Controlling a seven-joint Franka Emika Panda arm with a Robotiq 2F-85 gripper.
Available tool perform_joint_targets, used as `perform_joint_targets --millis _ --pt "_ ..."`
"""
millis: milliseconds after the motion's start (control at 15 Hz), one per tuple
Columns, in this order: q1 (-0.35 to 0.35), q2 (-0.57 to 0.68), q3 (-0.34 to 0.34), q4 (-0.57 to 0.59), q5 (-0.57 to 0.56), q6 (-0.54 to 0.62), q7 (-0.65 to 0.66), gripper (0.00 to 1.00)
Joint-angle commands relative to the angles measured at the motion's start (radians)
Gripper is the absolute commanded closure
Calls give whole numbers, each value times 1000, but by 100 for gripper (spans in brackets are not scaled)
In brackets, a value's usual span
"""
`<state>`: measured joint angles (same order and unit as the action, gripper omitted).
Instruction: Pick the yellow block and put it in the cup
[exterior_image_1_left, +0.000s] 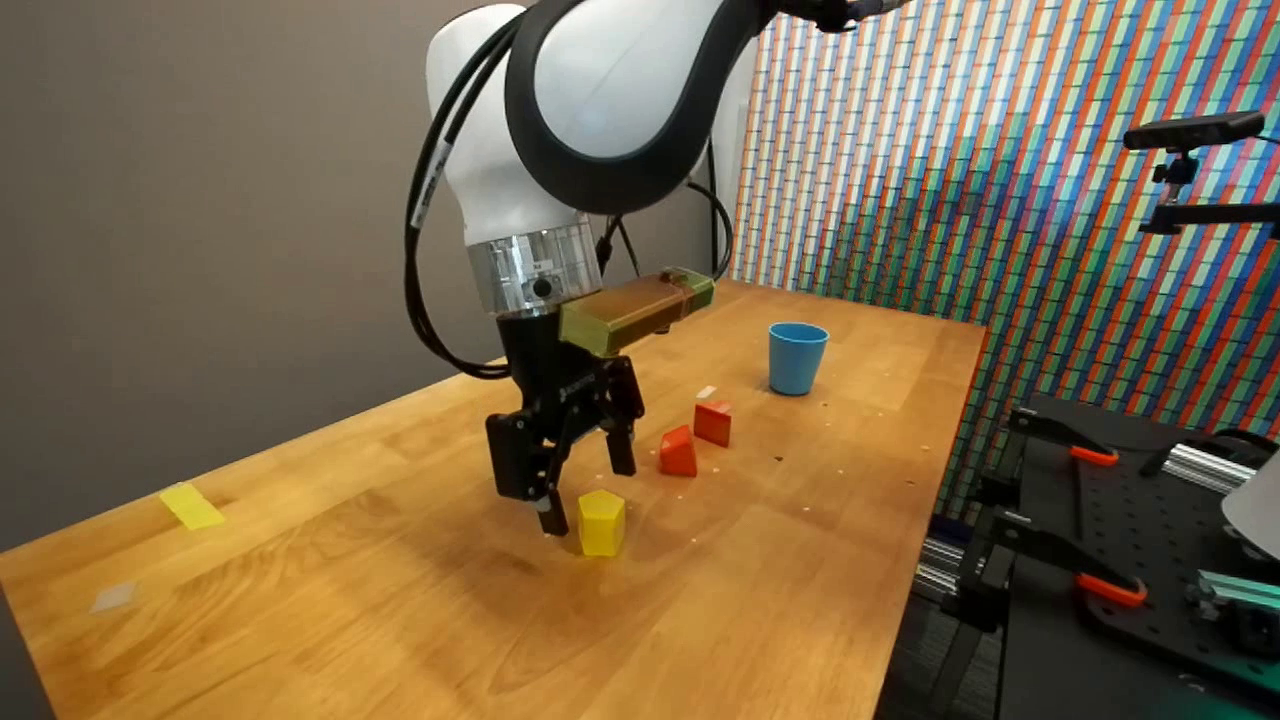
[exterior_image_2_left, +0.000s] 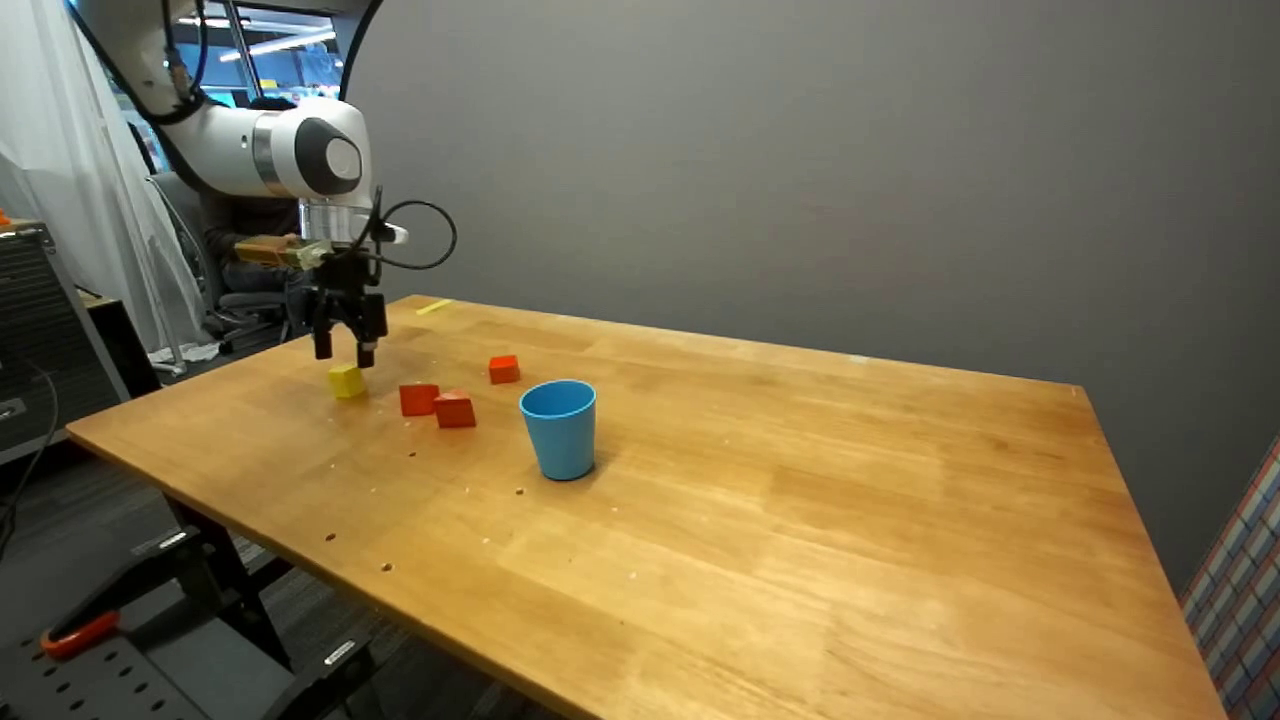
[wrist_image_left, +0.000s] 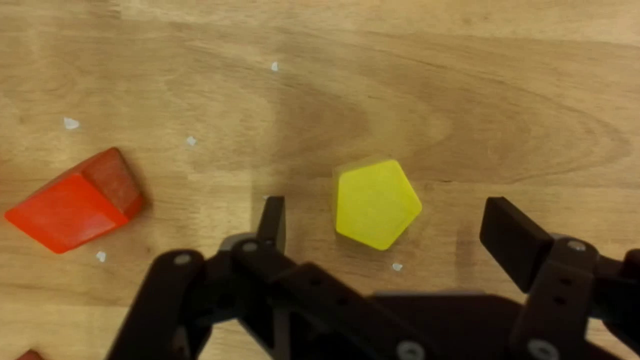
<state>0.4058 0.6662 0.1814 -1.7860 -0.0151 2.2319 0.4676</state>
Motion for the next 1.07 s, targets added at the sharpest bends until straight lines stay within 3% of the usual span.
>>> perform_joint_targets --millis 0,267,333,467,867,1000 --pt "29 -22 -25 -58 2 77 24 0" --pt "51 -19 -52 -88 -15 120 49 0" --pt "54 -20 -57 -94 -16 124 53 25" --pt "65 -21 -69 -103 -25 133 62 32" --pt "73 -46 -77 -122 -20 134 94 80" --pt "78 -87 -92 -147 -31 138 127 82"
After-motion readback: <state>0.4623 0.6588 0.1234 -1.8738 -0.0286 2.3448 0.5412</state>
